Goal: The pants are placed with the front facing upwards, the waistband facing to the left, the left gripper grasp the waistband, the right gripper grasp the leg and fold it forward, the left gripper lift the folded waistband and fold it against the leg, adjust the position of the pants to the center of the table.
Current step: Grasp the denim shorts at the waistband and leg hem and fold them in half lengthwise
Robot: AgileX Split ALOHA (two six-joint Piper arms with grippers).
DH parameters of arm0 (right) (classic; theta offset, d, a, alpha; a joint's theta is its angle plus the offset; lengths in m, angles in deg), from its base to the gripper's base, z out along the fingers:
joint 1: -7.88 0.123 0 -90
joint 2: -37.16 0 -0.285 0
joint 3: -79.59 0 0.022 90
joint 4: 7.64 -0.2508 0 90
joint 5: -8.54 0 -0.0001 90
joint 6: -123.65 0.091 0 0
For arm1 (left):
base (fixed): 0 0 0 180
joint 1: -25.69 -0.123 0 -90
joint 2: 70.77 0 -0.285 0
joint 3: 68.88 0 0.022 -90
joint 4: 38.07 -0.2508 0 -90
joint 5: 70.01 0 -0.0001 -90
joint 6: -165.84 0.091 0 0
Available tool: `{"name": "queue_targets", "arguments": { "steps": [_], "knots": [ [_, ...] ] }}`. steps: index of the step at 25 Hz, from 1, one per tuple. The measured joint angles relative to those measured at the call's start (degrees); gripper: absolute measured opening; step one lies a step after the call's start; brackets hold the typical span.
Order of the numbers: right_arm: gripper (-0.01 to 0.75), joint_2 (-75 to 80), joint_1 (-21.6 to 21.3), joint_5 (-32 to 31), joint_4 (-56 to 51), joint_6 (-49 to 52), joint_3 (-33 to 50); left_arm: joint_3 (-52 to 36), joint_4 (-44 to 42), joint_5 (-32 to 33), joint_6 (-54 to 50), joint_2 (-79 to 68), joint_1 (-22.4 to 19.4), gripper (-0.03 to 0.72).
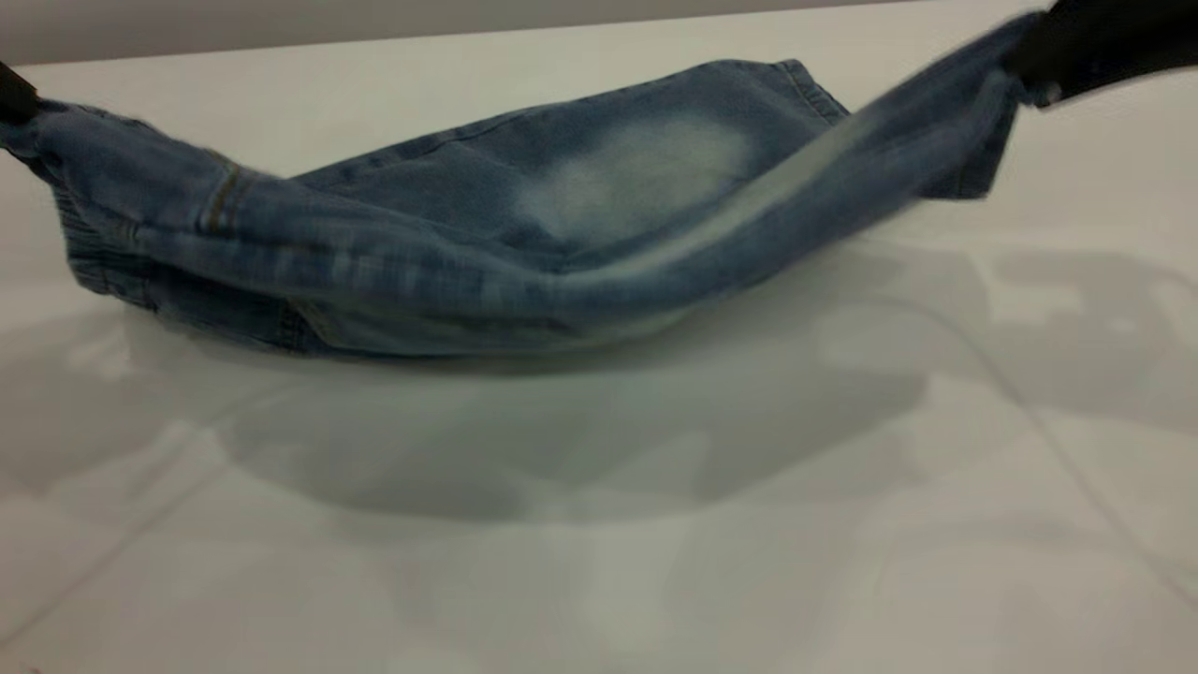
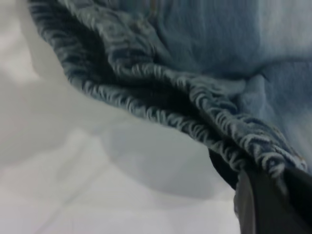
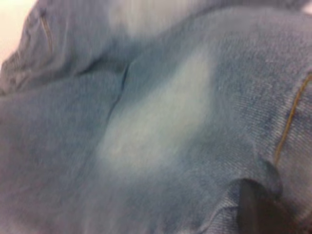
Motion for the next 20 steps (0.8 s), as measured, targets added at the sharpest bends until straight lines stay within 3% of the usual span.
{"name": "queue_targets", "arguments": {
  "steps": [12, 20],
  "knots": [
    [0.033, 18.2, 0.0, -0.4, -8.7, 1.8, -18.8, 0.1, 1.2, -11.5, -3.1, -0.6, 0.0, 0.098],
    [0.033, 24.6, 0.1, 0.0, -12.8, 1.4, -25.8, 0.1, 2.7, -15.7, -5.5, -5.8, 0.0, 0.098]
  ]
}}
